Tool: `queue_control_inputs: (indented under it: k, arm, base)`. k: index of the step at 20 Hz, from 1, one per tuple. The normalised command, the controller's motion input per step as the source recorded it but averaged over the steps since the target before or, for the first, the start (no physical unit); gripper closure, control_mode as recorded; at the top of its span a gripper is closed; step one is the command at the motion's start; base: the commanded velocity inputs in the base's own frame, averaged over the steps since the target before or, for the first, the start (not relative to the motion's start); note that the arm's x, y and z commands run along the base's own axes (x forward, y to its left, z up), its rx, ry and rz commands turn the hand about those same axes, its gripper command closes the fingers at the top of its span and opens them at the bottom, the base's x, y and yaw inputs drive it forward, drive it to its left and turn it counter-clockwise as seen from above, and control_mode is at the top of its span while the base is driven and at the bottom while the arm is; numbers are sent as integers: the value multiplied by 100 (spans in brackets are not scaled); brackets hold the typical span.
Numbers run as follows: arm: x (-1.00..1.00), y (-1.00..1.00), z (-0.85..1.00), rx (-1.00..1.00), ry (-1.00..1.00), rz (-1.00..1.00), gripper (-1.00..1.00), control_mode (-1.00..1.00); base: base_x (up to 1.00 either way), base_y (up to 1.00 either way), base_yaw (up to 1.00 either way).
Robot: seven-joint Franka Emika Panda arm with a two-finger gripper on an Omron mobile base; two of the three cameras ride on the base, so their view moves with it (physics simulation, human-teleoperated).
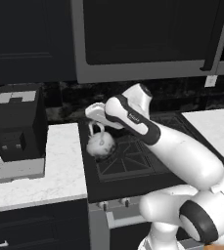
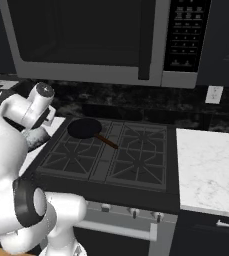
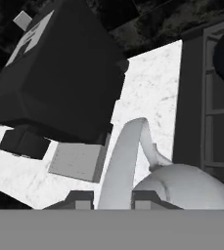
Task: Pick the kettle from the counter and place it on a stove burner. Then turn the burner on.
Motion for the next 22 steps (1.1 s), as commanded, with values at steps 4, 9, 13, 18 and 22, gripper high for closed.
queue_control_inputs:
  k: [4,9,13,18,22]
  arm:
    - [-7,-68,47,11,-12,-1,100,-100]
    - [0,-41,16,11,-16,-3,100,-100]
    - [0,-18,0,10,-18,-5,100,-100]
    - [0,-25,-1,7,-15,-7,100,-100]
    - [7,-26,-11,7,-9,-8,100,-100]
  base:
    - [0,0,0]
    - [0,0,0]
    - [0,0,0]
    - [0,0,0]
    - [0,0,0]
